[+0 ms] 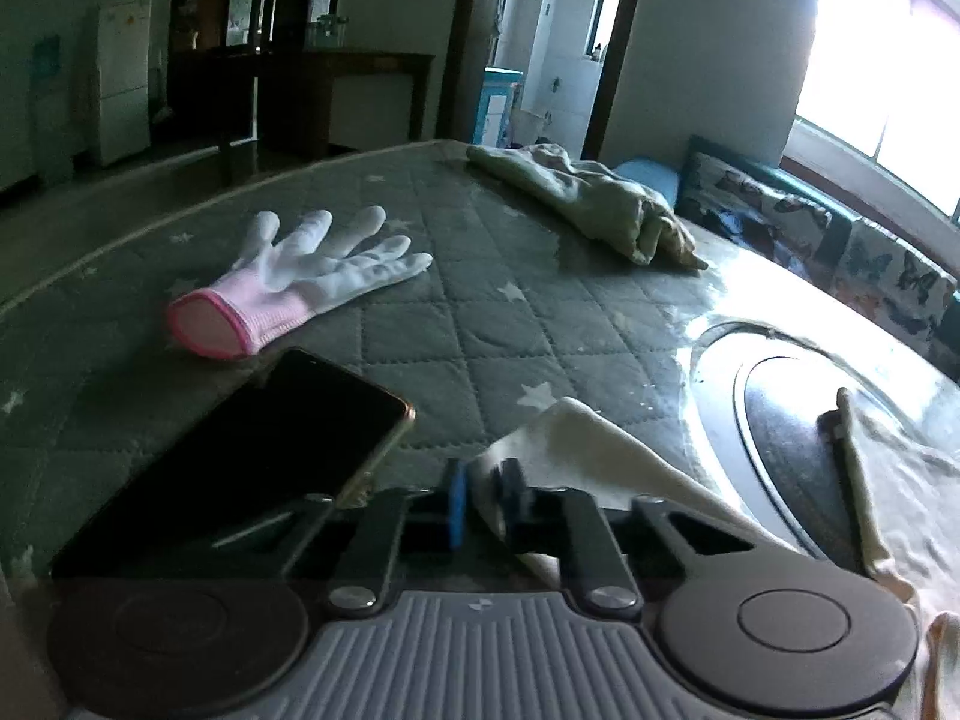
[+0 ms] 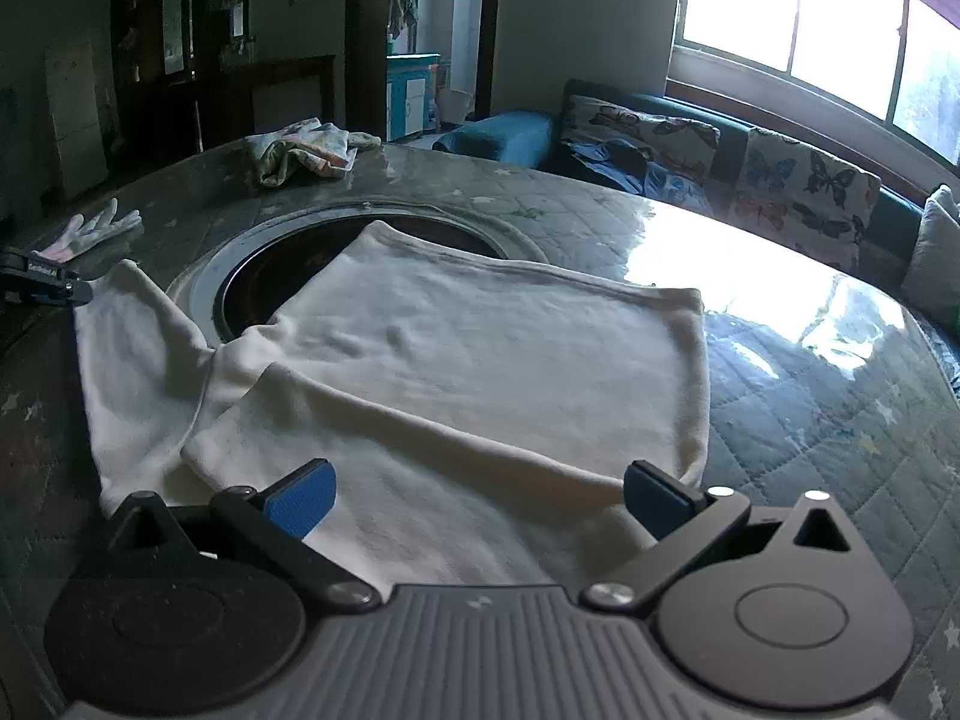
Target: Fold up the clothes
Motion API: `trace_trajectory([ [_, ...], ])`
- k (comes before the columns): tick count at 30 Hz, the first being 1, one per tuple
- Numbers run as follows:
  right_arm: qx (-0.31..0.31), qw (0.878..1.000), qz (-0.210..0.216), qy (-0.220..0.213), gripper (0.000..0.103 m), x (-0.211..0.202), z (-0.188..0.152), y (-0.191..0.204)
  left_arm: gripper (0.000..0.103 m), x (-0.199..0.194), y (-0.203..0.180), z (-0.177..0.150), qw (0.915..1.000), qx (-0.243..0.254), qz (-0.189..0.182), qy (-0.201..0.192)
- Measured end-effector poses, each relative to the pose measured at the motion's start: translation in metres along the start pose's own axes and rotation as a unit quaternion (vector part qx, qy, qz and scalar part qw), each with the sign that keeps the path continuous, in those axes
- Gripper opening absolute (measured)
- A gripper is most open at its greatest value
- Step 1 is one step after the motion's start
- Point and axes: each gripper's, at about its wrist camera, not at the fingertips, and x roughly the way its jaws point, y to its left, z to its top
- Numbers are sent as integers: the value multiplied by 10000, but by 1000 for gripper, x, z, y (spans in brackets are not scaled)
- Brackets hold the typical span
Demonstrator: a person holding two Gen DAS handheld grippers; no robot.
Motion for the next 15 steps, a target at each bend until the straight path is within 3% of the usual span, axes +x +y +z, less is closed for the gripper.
trace_trajectory([
  [5,19,10000,-37,-38,103,-3,1,-4,5,-17,-12,3,9992,54,-331,-205],
  [10,86,9998,-105,-142,103,-10,2,-11,5,-49,-45,11,9933,207,-1087,-326],
  [15,193,9994,-188,-208,103,-18,-1,-22,5,-82,-87,13,9809,382,-1882,-296],
])
